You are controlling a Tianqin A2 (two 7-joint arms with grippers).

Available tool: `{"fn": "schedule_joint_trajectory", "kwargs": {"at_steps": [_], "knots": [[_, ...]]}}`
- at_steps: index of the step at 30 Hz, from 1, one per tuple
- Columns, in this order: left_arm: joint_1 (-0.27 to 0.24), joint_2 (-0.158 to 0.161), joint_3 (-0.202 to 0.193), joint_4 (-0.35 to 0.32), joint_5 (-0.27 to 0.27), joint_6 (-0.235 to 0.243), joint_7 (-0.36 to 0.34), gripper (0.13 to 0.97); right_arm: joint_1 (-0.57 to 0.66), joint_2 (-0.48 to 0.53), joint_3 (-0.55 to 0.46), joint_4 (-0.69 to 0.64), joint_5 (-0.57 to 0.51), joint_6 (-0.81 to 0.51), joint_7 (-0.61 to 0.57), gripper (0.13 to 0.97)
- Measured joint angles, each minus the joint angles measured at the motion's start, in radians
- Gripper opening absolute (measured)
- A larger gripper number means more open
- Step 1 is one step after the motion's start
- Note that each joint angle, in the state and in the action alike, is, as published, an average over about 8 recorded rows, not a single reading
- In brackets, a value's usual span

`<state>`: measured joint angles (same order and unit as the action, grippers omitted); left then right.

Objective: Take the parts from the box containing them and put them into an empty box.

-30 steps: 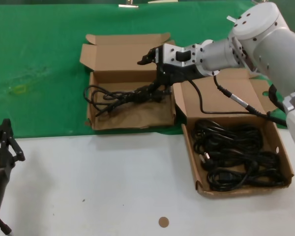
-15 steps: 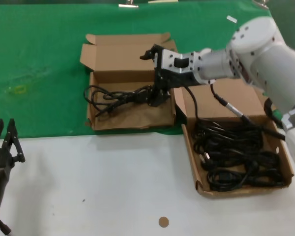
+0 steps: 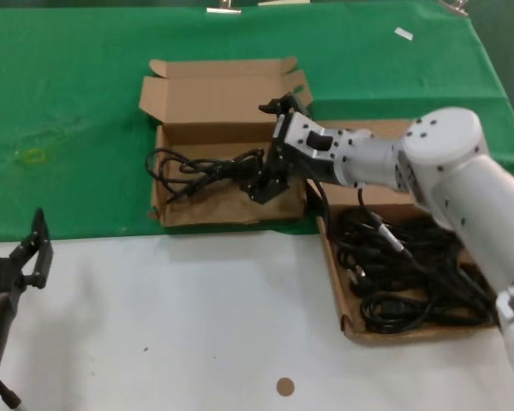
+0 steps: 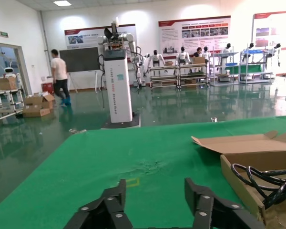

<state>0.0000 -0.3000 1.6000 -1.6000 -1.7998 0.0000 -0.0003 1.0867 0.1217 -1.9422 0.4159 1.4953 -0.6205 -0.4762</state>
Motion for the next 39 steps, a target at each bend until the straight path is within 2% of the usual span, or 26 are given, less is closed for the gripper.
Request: {"fn": "schedule_joint_trajectory", "kwargs": {"at_steps": [6, 7, 15, 19, 27, 36, 39], "knots": [[0.000, 0.000, 0.000, 0.000, 0.000, 0.000, 0.000, 0.492, -0.116, 0.019, 0.036, 0.126, 0.032, 0.066, 0.051, 0.944], [0.000, 0.000, 0.000, 0.000, 0.000, 0.000, 0.000, 0.492, -0.134, 0.022, 0.042, 0.147, 0.038, 0.077, 0.059, 0.948], [0.000, 0.000, 0.000, 0.000, 0.000, 0.000, 0.000, 0.713, -0.289, 0.047, 0.091, 0.314, 0.081, 0.165, 0.126, 0.966], [0.000, 0.000, 0.000, 0.000, 0.000, 0.000, 0.001, 0.713, -0.365, 0.060, 0.115, 0.398, 0.102, 0.209, 0.160, 0.966], [0.000, 0.000, 0.000, 0.000, 0.000, 0.000, 0.000, 0.868, -0.518, 0.085, 0.163, 0.564, 0.145, 0.295, 0.227, 0.966], [0.000, 0.000, 0.000, 0.000, 0.000, 0.000, 0.000, 0.951, -0.692, 0.113, 0.218, 0.754, 0.194, 0.395, 0.303, 0.966], [0.000, 0.000, 0.000, 0.000, 0.000, 0.000, 0.000, 0.951, -0.749, 0.123, 0.236, 0.816, 0.210, 0.427, 0.328, 0.966]]}}
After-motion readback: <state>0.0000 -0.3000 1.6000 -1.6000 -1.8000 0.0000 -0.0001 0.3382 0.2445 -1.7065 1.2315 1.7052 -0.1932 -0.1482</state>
